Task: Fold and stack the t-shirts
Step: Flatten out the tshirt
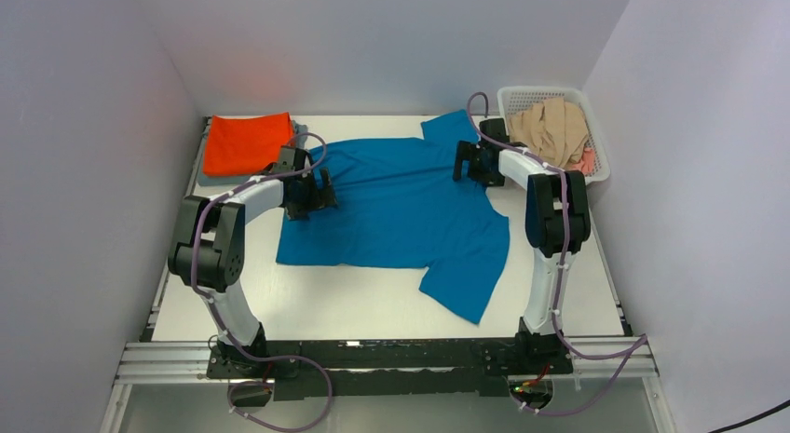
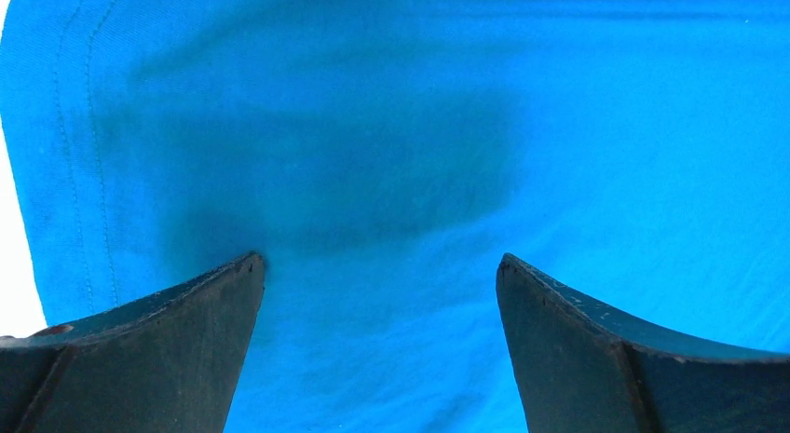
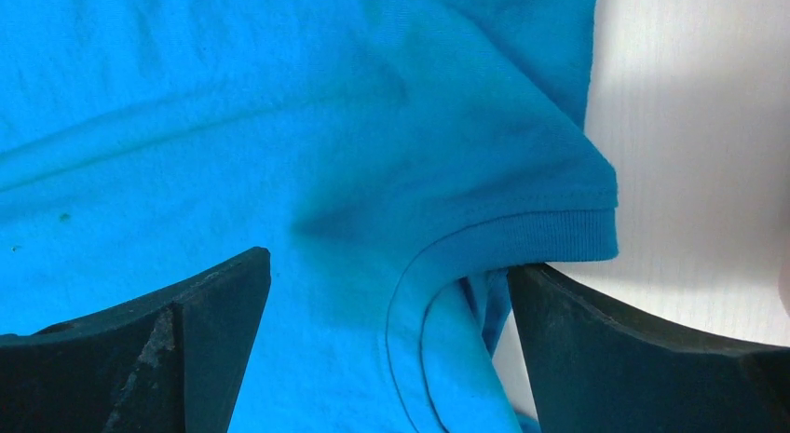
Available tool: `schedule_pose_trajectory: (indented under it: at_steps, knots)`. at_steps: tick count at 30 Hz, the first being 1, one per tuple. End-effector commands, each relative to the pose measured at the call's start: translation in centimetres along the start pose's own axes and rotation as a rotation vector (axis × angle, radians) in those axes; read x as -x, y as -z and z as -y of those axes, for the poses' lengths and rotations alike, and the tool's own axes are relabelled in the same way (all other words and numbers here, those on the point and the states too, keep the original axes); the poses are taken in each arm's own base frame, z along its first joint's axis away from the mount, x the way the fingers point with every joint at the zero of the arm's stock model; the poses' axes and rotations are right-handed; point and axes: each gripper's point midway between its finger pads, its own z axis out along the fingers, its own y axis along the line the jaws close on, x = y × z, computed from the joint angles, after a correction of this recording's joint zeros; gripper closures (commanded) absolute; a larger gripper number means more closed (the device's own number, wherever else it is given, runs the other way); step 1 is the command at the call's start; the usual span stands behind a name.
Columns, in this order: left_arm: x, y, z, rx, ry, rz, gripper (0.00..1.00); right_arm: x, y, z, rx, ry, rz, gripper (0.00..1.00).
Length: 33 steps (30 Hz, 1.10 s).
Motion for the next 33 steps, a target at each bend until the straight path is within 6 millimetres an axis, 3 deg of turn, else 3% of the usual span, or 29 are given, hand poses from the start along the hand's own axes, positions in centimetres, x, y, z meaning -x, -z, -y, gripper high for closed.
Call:
schedule_pose_trajectory:
  at_steps: [1,8,24,27,33]
  knots:
    - [-1.3,-0.9,-2.2,0.068,0.001,-0.024,0.01,1.1,-1.0,1.1,-0.051,-0.006,0.045,0.00]
    - [-1.1,-0.6,-3.5,0.102,0.022,-0.016,0.01,1.7,-1.3,4.4,-0.220,0.060,0.064,0.00]
    - [-0.6,-0.1,-4.0,0.116,0.020,-0.001,0.01,2.3,-2.6,7.0,-0.314,0.260,0.011,0.00]
    - [-0.3,0.1,-3.7,0.107,0.016,0.006,0.01,2.9,-2.1,6.2,-0.276,0.258,0.039,0.00]
    - [0.6,0.9,-2.4,0.051,0.011,0.032,0.01,5.8,1.9,3.4,-0.203,0.292,0.119,0.00]
